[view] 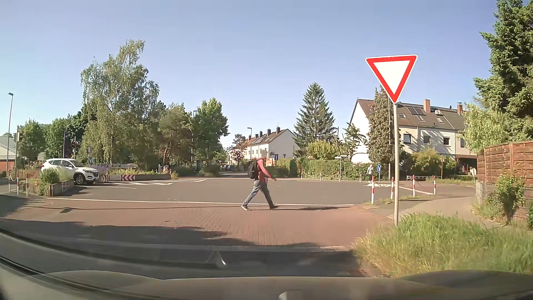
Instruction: Follow the waypoints while adhering to traffic rules and regulations
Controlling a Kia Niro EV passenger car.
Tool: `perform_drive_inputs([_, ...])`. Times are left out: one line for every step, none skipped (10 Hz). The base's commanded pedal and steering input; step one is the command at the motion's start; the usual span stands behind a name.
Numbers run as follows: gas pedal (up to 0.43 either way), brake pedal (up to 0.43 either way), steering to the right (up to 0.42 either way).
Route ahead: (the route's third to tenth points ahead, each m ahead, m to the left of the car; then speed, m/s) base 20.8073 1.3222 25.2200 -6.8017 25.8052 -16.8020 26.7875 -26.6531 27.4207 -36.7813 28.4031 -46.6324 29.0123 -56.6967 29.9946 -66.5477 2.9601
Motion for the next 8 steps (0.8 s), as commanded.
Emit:
perform_drive_inputs([0.0, 0.213, -0.005])
perform_drive_inputs([0.0, 0.201, -0.006])
perform_drive_inputs([0.0, 0.165, -0.006])
perform_drive_inputs([0.0, 0.159, -0.01])
perform_drive_inputs([0.0, 0.128, -0.019])
perform_drive_inputs([0.0, 0.043, -0.029])
perform_drive_inputs([0.0, 0.0, -0.035])
perform_drive_inputs([0.0, 0.0, -0.034])
